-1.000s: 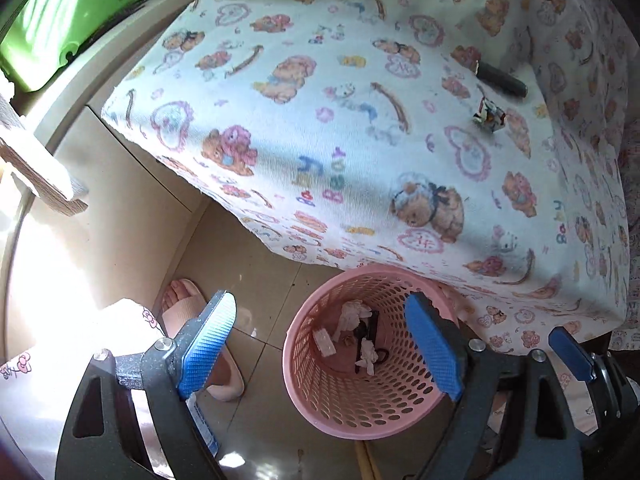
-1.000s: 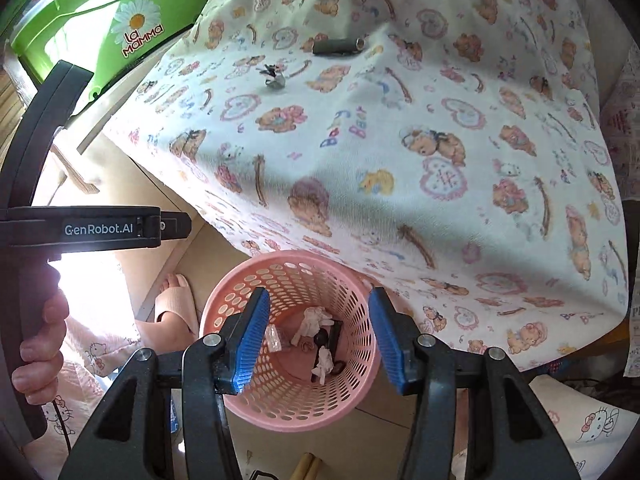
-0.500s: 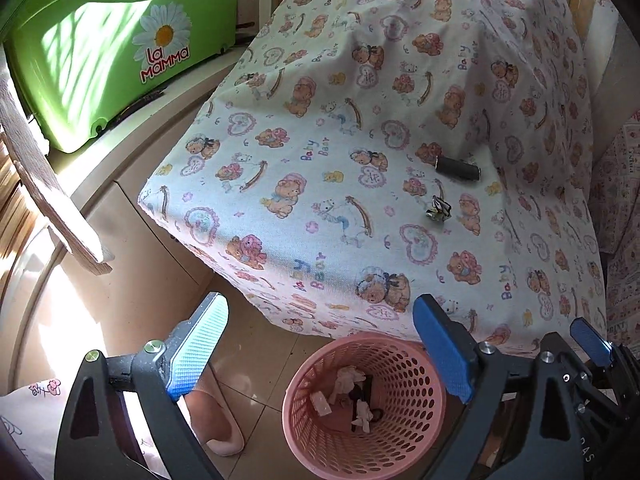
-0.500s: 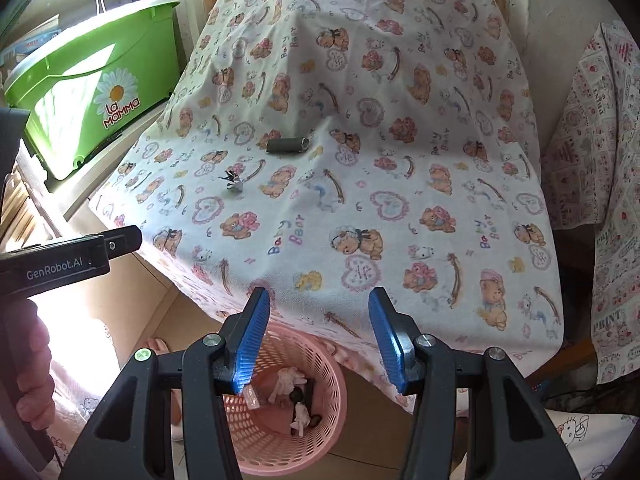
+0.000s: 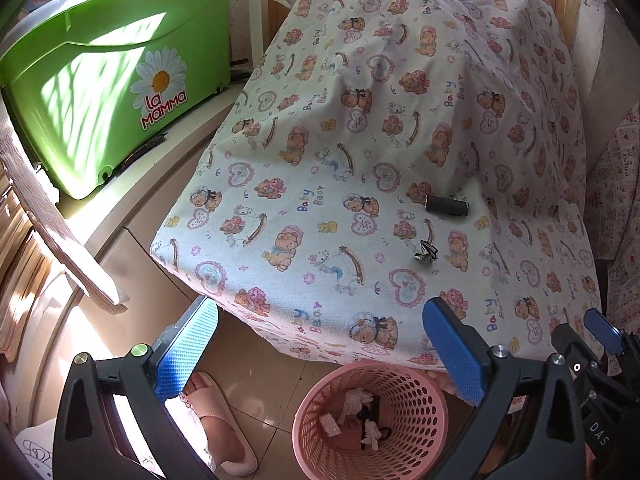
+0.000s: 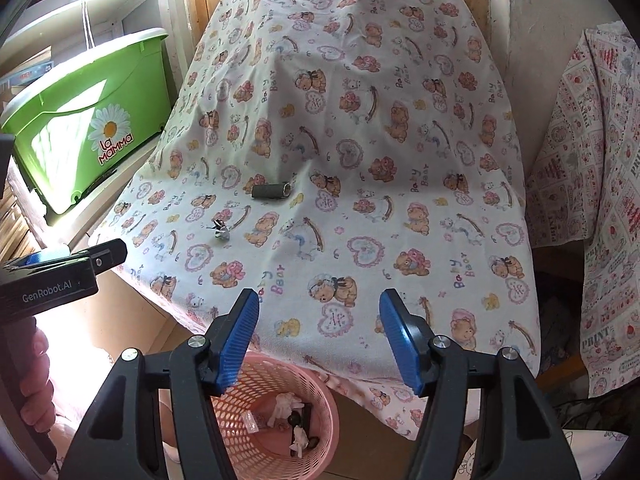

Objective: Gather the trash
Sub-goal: 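Move both open tools back up toward the black cylinder and metal clip, then close the left tool on the small metal clip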

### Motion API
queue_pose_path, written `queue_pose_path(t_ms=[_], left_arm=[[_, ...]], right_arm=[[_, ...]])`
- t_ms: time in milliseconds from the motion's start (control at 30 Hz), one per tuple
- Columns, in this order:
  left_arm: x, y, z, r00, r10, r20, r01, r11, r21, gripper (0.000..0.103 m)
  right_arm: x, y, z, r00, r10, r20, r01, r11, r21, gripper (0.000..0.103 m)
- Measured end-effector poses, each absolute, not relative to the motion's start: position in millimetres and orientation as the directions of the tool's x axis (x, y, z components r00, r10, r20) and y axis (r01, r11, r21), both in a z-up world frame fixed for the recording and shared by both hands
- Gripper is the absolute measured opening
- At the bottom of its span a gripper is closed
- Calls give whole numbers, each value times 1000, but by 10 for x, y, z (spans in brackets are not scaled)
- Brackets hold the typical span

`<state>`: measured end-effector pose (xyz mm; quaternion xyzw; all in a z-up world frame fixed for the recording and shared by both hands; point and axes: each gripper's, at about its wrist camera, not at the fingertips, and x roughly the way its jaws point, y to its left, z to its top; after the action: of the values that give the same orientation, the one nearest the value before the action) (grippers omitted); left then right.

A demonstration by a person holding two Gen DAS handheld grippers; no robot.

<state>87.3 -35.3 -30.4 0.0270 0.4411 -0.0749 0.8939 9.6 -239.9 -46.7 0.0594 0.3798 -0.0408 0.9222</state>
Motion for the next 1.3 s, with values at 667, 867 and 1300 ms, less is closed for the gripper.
queue_pose_path(t_ms=[667,867,1300], left_arm=[[1639,-1102,-269,285,-224,-932,280,949,-143,42],[1743,-1284,-438,235,-214,-948,275,950,-146,42],[1925,-1504,-743,205,-128,-970,300,952,-62,20]], right_arm=[[411,-2609,-428,696,-15,-718,134,985,109,66],[459,-2655,-442,684,-3,-730,147,980,134,66],[479,-2718,-448,677,-16,-736,166,977,132,66]])
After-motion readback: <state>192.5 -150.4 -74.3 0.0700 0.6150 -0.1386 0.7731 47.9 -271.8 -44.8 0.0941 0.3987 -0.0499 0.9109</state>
